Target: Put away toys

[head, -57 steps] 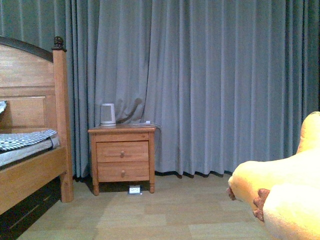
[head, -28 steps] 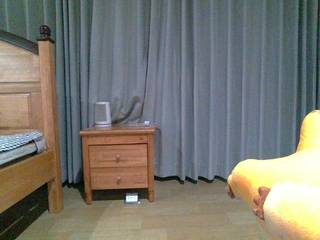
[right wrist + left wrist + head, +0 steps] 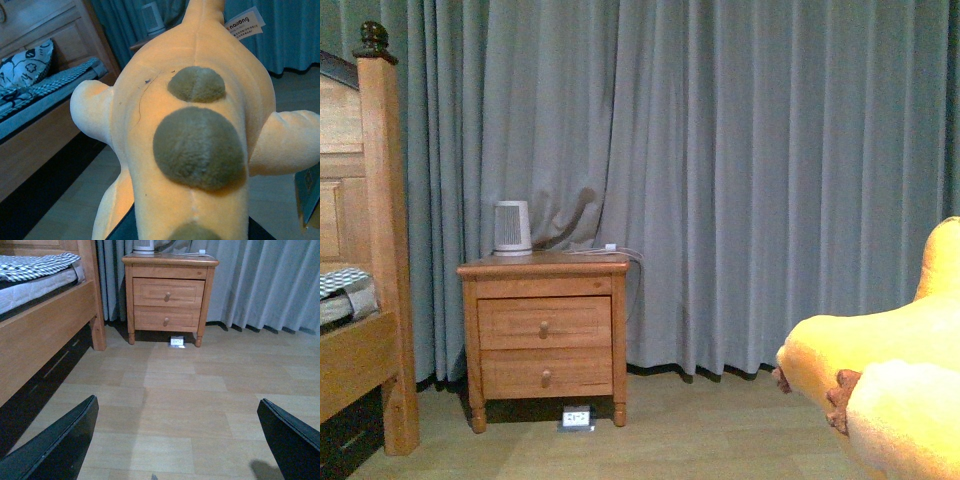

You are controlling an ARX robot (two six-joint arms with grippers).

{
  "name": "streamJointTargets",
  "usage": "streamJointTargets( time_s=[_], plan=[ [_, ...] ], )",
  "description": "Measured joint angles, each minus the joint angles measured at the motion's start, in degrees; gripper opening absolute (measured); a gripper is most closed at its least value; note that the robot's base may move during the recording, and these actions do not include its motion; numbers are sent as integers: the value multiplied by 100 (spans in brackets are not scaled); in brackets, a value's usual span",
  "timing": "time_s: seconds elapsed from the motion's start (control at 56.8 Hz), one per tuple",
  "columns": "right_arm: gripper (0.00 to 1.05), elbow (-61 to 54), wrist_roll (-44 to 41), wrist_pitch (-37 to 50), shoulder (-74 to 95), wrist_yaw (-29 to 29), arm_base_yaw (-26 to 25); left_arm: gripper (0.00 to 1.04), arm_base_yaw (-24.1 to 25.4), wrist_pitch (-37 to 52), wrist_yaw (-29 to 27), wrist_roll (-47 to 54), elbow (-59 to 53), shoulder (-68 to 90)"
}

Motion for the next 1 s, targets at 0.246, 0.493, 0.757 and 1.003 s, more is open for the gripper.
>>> streamJointTargets(
  time_s=[0.246,0.493,0.757,1.003],
  plan=[
    [17,-2,0,0,0,7,0,99,0,0,2,-2,0,2],
    [17,-2,0,0,-4,4,0,99,0,0,-4,-2,0,0],
    [17,-2,0,0,0,2,0,99,0,0,2,-2,0,0],
    [17,-2,0,0,0,2,0,99,0,0,-2,-2,0,0]
  ],
)
